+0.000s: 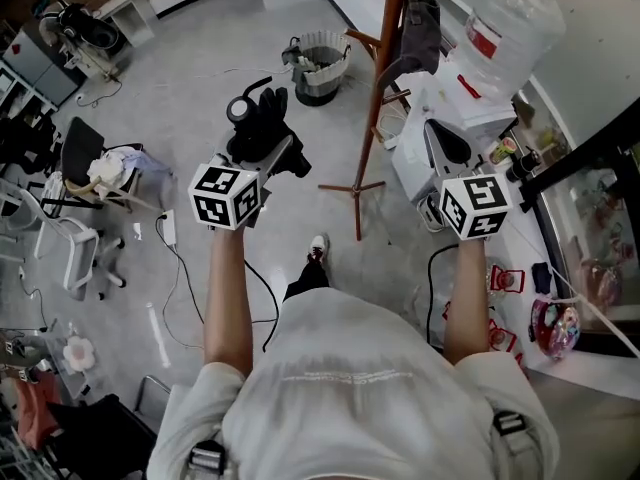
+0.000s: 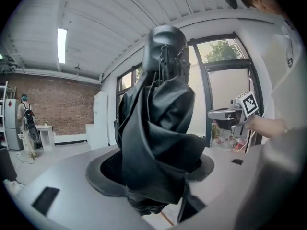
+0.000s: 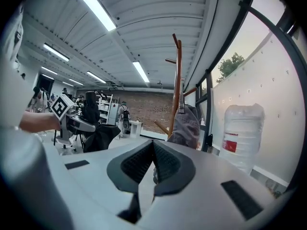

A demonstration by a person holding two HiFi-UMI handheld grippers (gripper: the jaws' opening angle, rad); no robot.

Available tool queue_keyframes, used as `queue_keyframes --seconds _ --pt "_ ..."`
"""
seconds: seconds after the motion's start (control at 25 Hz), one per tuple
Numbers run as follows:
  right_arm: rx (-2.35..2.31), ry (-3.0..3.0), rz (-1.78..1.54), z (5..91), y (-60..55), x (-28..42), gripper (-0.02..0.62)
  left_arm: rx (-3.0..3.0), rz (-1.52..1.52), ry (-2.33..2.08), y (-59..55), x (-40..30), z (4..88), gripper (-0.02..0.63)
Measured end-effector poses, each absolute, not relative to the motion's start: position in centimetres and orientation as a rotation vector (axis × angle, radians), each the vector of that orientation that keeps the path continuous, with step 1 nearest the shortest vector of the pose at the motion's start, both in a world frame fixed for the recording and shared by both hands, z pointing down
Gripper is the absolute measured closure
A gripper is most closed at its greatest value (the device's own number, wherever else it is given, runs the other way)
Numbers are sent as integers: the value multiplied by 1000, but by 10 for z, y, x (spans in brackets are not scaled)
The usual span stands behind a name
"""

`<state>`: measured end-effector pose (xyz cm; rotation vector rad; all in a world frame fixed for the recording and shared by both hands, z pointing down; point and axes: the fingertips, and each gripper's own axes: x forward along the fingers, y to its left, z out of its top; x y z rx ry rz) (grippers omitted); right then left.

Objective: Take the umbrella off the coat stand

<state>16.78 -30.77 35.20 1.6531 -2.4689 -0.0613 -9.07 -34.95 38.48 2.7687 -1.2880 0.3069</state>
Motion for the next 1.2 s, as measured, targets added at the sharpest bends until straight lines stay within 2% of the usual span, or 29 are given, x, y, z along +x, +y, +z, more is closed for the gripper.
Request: queue_keyframes --seconds 0.52,1.2 --pt "1621 -2461 -86 352 -263 145 572 2735 268 -1340 -277 -126 380 305" --pt "1619 -2396 -115 357 -252 143 572 2751 306 -1323 -268 -125 379 305"
